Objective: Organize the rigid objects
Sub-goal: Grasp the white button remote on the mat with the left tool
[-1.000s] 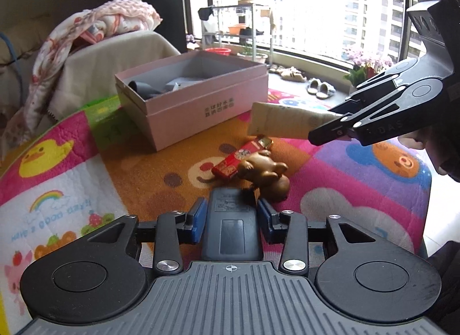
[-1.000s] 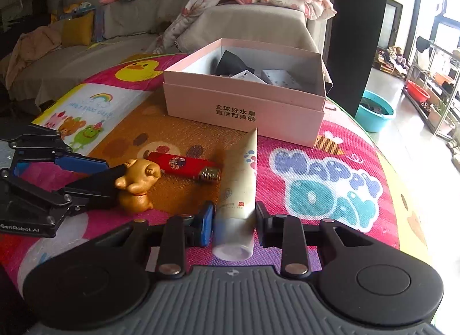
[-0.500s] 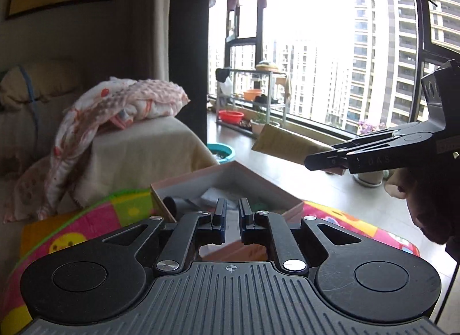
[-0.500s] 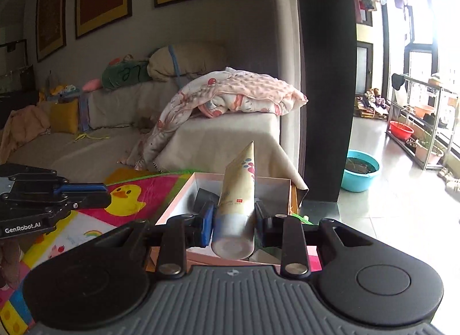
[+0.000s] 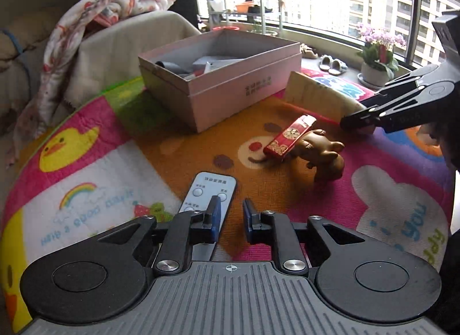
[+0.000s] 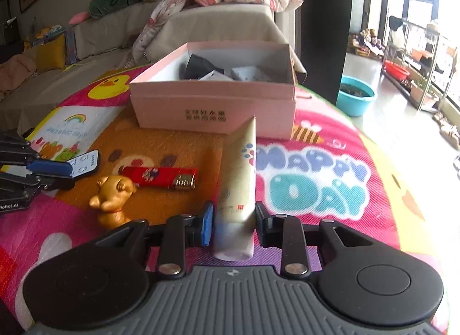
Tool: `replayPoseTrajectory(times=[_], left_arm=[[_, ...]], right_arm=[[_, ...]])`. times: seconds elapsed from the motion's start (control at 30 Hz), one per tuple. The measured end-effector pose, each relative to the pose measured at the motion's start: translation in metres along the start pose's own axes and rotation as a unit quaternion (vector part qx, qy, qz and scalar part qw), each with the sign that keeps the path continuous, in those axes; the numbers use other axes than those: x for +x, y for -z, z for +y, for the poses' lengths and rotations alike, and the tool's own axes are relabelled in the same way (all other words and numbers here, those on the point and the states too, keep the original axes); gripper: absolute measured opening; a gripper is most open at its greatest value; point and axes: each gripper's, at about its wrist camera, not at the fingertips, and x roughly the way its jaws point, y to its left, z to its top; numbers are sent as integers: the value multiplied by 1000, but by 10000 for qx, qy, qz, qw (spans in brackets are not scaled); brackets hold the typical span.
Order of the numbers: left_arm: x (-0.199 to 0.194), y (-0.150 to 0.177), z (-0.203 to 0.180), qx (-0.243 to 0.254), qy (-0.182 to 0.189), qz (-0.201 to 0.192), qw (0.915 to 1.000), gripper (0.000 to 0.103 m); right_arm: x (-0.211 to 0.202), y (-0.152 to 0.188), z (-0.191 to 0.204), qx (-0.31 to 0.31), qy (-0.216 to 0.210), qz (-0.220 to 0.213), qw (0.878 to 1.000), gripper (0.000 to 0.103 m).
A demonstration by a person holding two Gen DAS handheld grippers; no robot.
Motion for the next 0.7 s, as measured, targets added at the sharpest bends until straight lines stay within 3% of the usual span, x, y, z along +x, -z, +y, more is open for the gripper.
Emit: replayPoseTrajectory(times=[0.03,0.1,0.17,0.27,0.33,0.43,0.5,0.63,0.7], left_arm=[[1,-1,-4,38,71,4,10000,31],[3,-1,-12,169,211,37,9996,58],[6,-1,-20,293,320,46,9990,72],[6,-2,-20,262,235,-97,9993,71],[4,-4,-13,135,-85,-209,9997,69],[8,-6,5,-149,-375,-45,9992,68],[15,-5,17,-291,-334,110,9990,70],[16,-2,29,-822,-71,55,9966,70],[15,1,25,-777,-26,-9,9970,71]], right_arm=[[0,2,1,-24,-13,-59,10000,35],[0,4,4,-77,0,-146,9999,45],[0,8,8,-135,80,-223,9996,53],[-1,7,10,-190,137,-258,9994,58],[-1,8,8,-146,130,-256,9995,59],[0,8,7,-131,107,-256,9995,61],[0,8,9,-159,120,-257,9995,62],[1,6,9,-197,166,-233,9994,62],[4,3,10,-313,295,-260,9987,62]])
